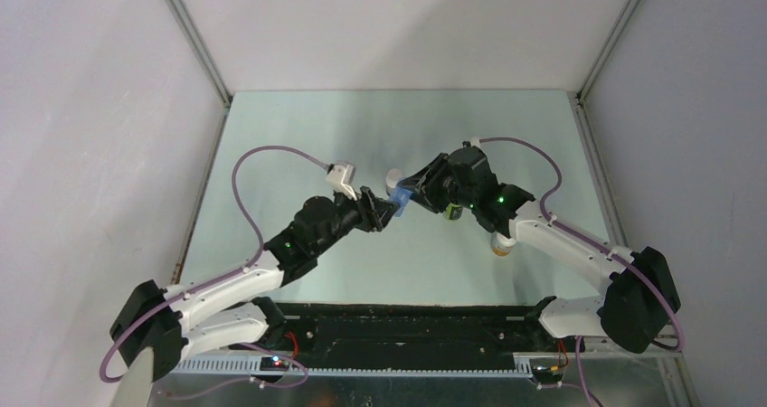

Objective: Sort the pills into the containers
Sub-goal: Open the pill container at the center of the board.

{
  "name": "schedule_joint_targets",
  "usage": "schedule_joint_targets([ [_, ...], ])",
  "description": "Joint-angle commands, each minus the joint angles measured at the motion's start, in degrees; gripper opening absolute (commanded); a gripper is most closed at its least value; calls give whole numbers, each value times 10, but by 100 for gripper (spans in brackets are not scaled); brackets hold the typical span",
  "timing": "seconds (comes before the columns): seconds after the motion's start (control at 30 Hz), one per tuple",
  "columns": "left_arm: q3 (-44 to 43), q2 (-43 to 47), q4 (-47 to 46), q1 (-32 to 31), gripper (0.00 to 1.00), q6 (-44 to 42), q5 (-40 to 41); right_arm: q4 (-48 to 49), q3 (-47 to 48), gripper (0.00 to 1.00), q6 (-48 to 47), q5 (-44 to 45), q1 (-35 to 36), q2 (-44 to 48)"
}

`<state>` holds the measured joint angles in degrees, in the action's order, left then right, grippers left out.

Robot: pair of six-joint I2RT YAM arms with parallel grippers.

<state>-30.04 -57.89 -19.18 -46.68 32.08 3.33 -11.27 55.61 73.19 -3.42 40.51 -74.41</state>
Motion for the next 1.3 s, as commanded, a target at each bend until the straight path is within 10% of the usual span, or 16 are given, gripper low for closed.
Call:
schedule_joint_targets([
  [0.0,-11,-18,-41,-15,56,32,58,11,2,39,14,7,3,9],
  [0.27,-5,-49,-69,-27,44,57,55,23,-14,41,22,-4,6,3],
  [0.37,-1,-50,-80,-26,23,63,56,30,-19,44,19,-8,3,3],
  [0.5,5,-41,-77,-27,1,61,75,47,-25,64,-30,-37,-7,-5],
  [0.6,0,-28,-53,-27,0,43,88,38,-29,93,-86,-80,-28,-10],
  [0.7,-23,-20,-13,-25,0,9,77,53,-41,99,-202,-127,-42,5],
  [1.27,-174,-74,142,124,0,-98,-458,234,-146,82,-351,-373,-149,132],
])
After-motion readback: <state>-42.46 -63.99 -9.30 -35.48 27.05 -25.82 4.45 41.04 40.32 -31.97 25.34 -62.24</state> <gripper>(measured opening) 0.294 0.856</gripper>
